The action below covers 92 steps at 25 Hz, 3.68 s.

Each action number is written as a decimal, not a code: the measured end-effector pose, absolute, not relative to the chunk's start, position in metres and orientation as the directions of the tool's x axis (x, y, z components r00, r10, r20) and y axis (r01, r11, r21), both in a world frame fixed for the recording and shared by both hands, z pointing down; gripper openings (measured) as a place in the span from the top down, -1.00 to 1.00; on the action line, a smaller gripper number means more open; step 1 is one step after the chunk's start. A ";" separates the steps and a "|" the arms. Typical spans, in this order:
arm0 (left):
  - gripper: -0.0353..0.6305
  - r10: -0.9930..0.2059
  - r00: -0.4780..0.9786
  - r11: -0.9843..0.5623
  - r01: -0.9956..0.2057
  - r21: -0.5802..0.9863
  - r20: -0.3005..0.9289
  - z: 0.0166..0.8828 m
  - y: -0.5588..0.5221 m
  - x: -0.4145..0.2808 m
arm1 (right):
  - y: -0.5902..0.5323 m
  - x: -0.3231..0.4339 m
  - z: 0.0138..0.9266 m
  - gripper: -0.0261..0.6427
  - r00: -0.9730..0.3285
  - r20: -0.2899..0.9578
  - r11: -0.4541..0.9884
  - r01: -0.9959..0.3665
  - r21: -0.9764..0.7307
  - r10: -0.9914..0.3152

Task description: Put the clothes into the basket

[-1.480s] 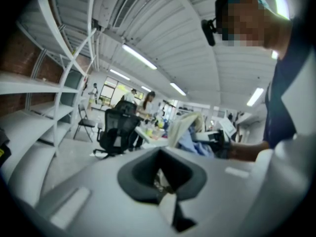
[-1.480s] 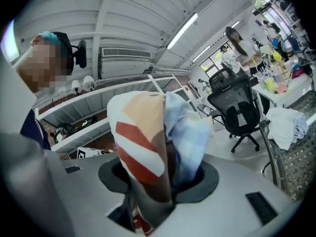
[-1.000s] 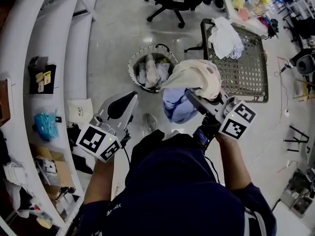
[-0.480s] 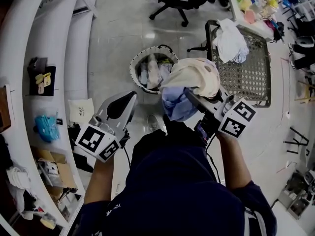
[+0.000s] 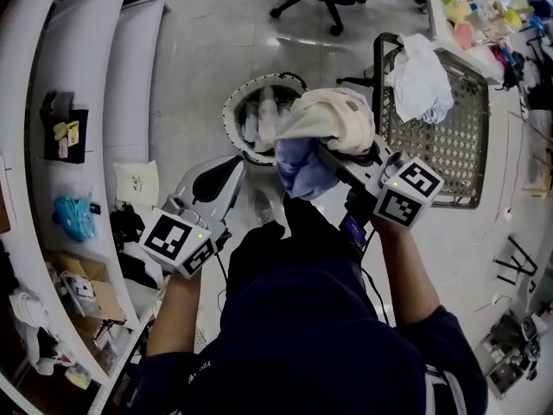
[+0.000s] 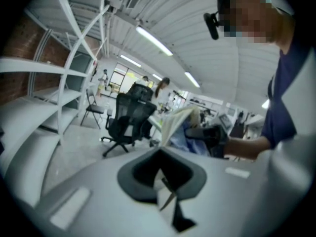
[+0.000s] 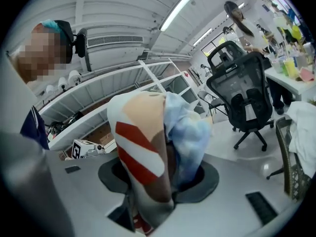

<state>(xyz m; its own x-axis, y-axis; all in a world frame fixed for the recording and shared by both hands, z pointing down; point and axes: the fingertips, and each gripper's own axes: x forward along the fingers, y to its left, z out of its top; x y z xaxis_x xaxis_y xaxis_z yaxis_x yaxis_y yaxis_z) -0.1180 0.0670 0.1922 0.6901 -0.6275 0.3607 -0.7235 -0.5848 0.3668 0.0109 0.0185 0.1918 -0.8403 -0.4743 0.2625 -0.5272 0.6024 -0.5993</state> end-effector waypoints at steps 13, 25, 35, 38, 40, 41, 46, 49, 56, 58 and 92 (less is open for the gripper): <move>0.88 -0.623 0.592 -0.438 -0.805 0.400 0.511 0.288 0.017 -0.095 | -0.055 0.038 0.309 0.30 -0.858 0.334 0.563 -0.509 -0.651 -0.390; 0.88 -0.522 0.628 -0.438 -0.778 0.450 0.577 0.393 -0.014 -0.078 | -0.062 0.032 0.436 0.30 -0.829 0.441 0.482 -0.559 -0.675 -0.345; 0.88 -0.440 0.659 -0.451 -0.749 0.485 0.610 0.495 -0.039 -0.080 | -0.067 0.020 0.554 0.30 -0.771 0.551 0.416 -0.637 -0.649 -0.320; 0.88 -0.415 0.667 -0.473 -0.739 0.480 0.618 0.517 -0.046 -0.078 | -0.066 0.018 0.592 0.30 -0.745 0.591 0.400 -0.665 -0.630 -0.308; 0.88 -0.404 0.674 -0.476 -0.732 0.487 0.618 0.531 -0.050 -0.079 | -0.065 0.017 0.618 0.30 -0.725 0.622 0.397 -0.685 -0.611 -0.294; 0.88 -0.399 0.676 -0.477 -0.730 0.489 0.619 0.537 -0.053 -0.080 | -0.066 0.017 0.631 0.30 -0.715 0.638 0.396 -0.695 -0.600 -0.287; 0.88 -0.378 0.684 -0.477 -0.721 0.502 0.624 0.571 -0.060 -0.081 | -0.067 0.018 0.695 0.30 -0.659 0.709 0.374 -0.741 -0.558 -0.249; 0.88 -0.374 0.687 -0.468 -0.720 0.512 0.623 0.590 -0.061 -0.083 | -0.069 0.018 0.729 0.30 -0.619 0.750 0.373 -0.769 -0.519 -0.232; 0.88 -0.360 0.694 -0.460 -0.714 0.528 0.624 0.623 -0.058 -0.086 | -0.065 0.015 0.798 0.30 -0.526 0.832 0.403 -0.810 -0.427 -0.176; 0.88 -0.352 0.696 -0.462 -0.711 0.530 0.626 0.630 -0.057 -0.088 | -0.061 0.016 0.813 0.30 -0.497 0.853 0.400 -0.823 -0.403 -0.162; 0.88 -0.382 0.696 -0.469 -0.713 0.521 0.608 0.529 -0.038 -0.094 | -0.027 0.050 0.699 -0.04 -0.419 0.878 0.240 -0.899 -0.366 -0.230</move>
